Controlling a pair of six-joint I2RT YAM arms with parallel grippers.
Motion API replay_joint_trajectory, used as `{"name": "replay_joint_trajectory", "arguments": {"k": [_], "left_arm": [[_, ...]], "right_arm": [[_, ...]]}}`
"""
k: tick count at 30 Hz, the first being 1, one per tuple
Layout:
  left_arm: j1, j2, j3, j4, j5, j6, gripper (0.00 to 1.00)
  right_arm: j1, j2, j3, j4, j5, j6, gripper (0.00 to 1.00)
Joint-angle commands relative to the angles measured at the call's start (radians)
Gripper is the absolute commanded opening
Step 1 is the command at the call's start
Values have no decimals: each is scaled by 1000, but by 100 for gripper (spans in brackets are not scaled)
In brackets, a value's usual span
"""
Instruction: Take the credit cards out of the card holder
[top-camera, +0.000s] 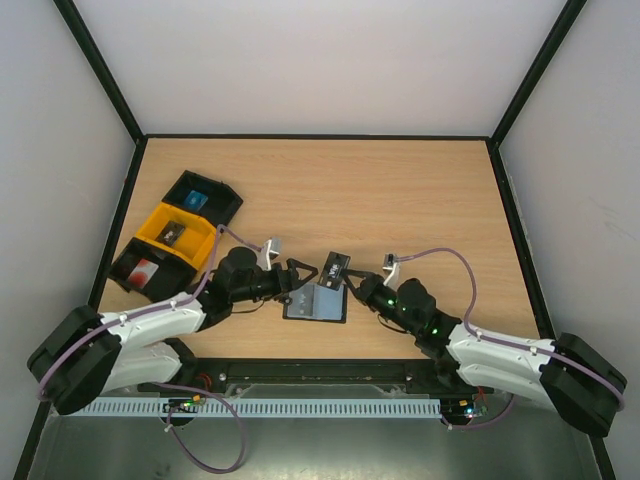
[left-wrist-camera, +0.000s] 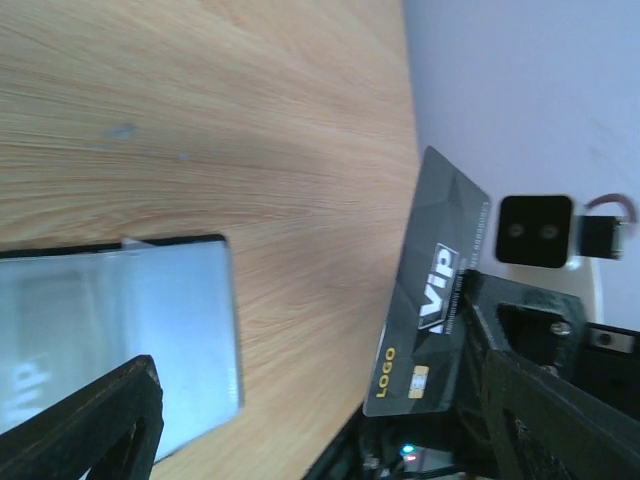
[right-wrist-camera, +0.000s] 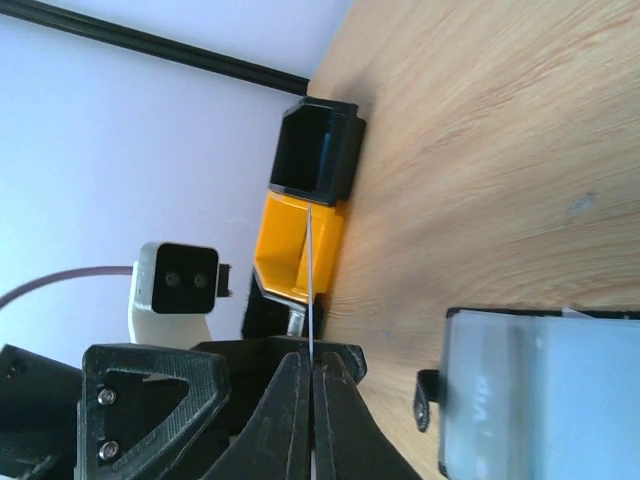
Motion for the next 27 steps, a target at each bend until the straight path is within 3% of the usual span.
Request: {"name": "replay_joint_trajectory", "arguments": {"k": [1, 7, 14, 23, 27], "left_arm": [[-23, -37, -34, 152, -4, -116, 86], [-63, -55, -56, 284, -43, -188, 77], [-85, -5, -45, 384, -80, -212, 57], [-84, 57, -30, 426, -48, -219, 5], [-85, 13, -48, 391, -57, -194, 3]], "right_arm": [[-3, -27, 20, 52, 37, 62, 2], [-2, 10, 30, 135, 41, 121, 2], [1, 76, 37, 221, 6, 154, 2], [5, 68, 3, 238, -12, 151, 2], [7, 56, 2, 201, -64, 81, 6]]}}
